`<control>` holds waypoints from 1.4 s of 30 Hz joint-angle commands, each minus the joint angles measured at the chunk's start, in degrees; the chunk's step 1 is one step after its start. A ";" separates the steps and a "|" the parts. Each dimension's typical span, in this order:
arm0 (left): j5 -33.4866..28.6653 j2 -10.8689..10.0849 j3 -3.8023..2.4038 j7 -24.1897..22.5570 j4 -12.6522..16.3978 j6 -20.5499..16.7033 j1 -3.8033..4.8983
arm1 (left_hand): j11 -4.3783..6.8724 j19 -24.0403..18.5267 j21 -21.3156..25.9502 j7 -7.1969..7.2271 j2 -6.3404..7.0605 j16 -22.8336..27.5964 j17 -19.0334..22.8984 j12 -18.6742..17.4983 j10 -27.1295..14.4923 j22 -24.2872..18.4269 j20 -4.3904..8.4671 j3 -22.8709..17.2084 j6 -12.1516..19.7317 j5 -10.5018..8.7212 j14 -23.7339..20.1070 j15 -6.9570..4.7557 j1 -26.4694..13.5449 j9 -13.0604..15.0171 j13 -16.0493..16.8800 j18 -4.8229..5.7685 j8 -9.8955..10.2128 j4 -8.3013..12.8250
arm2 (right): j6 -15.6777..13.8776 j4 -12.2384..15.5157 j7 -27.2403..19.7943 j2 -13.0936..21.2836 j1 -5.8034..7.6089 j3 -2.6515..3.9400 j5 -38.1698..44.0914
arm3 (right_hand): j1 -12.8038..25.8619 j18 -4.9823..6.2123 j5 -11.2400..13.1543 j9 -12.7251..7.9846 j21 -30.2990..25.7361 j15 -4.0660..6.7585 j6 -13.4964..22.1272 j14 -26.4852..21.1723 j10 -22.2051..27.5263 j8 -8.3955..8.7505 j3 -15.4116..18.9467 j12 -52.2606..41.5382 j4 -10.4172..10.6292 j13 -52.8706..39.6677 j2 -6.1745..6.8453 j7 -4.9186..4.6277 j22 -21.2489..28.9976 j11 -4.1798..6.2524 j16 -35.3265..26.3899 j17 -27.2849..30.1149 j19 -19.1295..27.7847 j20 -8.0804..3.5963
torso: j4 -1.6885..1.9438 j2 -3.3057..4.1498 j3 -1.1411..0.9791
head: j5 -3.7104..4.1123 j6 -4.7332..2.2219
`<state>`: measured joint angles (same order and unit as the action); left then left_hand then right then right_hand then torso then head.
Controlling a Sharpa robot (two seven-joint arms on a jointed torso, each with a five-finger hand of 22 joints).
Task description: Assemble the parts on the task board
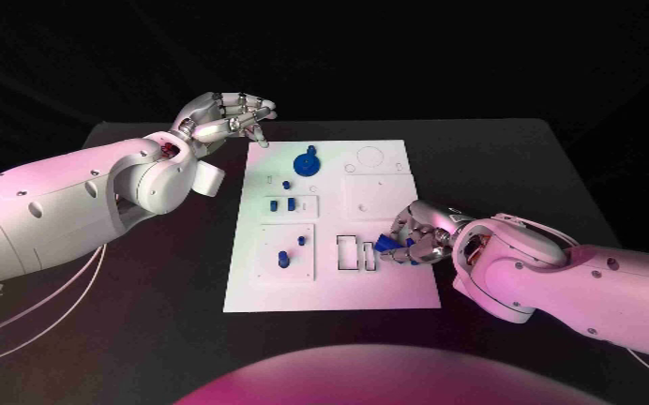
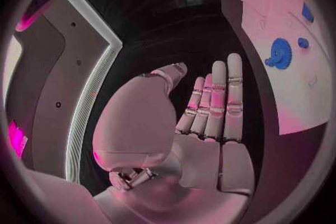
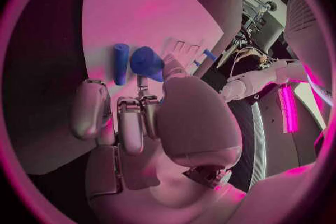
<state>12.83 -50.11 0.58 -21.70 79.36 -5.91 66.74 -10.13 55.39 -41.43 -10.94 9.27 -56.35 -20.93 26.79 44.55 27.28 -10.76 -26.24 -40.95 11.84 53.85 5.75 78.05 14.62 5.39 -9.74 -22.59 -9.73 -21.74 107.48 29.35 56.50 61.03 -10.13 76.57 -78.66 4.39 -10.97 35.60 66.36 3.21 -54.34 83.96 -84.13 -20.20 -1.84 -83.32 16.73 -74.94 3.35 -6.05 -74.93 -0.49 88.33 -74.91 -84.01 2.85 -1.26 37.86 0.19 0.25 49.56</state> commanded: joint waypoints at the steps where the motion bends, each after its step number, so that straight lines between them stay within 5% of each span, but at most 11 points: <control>1: -0.12 0.16 -0.02 -0.26 0.14 0.66 0.00 | -0.15 0.24 0.37 -3.12 -0.18 -0.06 -0.06 0.34 -0.40 -0.06 -0.04 -0.03 0.22 -0.04 -0.19 0.07 -0.31 -0.08 -0.01 -0.73 -0.38 -0.46 | -2.81 0.44 -1.13 0.21 0.66 0.08 -3.60 | 0.48 -0.51 -0.07 0.62 0.41 0.34 -1.96 5.29 -1.53 -0.56 -0.46 -0.48 -0.05 -8.94 -1.63 1.65 -9.75 0.39 0.33 -11.51 -0.93 -0.25 | 0.03 -0.03 0.10 | 0.14 -0.16; 18: -0.12 0.29 -0.02 0.09 0.17 0.98 0.00 | -0.16 0.24 0.41 -3.13 -0.28 -0.08 -0.08 0.44 -0.46 -0.08 -0.06 0.00 0.24 -0.03 -0.20 0.09 -0.44 -0.08 0.01 -0.73 -0.46 -0.63 | -4.15 2.06 -3.22 0.15 2.18 0.23 -9.87 | 3.43 -0.59 0.02 1.29 0.97 0.82 -3.53 5.38 -2.03 -1.61 -2.55 -0.91 -0.01 -9.50 -1.55 2.35 -9.99 0.99 0.49 -11.92 -1.14 -0.64 | 0.06 0.02 0.13 | 0.30 -0.32; 24: -0.12 0.51 -0.02 0.22 0.20 1.16 0.00 | -0.16 0.24 0.42 -3.13 -0.29 -0.08 -0.09 0.46 -0.48 -0.09 -0.06 0.01 0.24 -0.03 -0.21 0.09 -0.47 -0.08 0.01 -0.73 -0.48 -0.67 | -3.24 1.28 -3.98 -1.90 1.84 0.23 -11.20 | 4.80 -0.56 0.02 1.89 0.84 1.06 -4.14 5.36 -2.16 -2.56 -3.40 -0.99 -0.08 -9.65 -1.45 2.76 -9.98 1.30 0.45 -11.84 -1.12 -0.83 | 0.15 0.00 0.06 | 0.87 -0.47; 42: -0.12 0.71 -0.02 0.55 0.07 1.43 0.00 | -0.17 0.24 0.47 -3.14 -0.50 -0.09 -0.11 0.57 -0.57 -0.12 -0.08 -0.04 0.28 0.01 -0.25 0.10 -0.52 -0.09 0.02 -0.73 -0.58 -0.84 | -3.03 -0.16 -3.44 -5.14 0.56 0.22 -10.54 | 8.17 -0.58 0.10 3.10 0.87 1.46 -4.54 5.37 -2.34 -4.42 -4.74 -1.02 -0.04 -9.81 -0.79 3.26 -10.00 1.75 0.44 -11.85 -1.16 -1.20 | 0.10 0.01 0.03 | 0.12 0.05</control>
<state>12.83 -49.54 0.58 -21.02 79.36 -5.56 66.74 -10.34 55.39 -41.20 -10.94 9.04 -56.35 -20.96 27.00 44.33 27.25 -10.76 -26.40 -40.96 11.84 53.86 5.74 77.81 14.62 5.39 -9.74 -22.83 -10.21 -25.36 107.45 25.77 51.44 61.65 -9.93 65.19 -71.07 4.39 -10.50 35.36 67.07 4.12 -54.72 84.03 -83.97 -20.21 -6.30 -84.20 16.74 -74.91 2.51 -6.50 -74.95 0.89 88.54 -74.95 -84.01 2.04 -1.16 37.90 0.20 0.43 49.62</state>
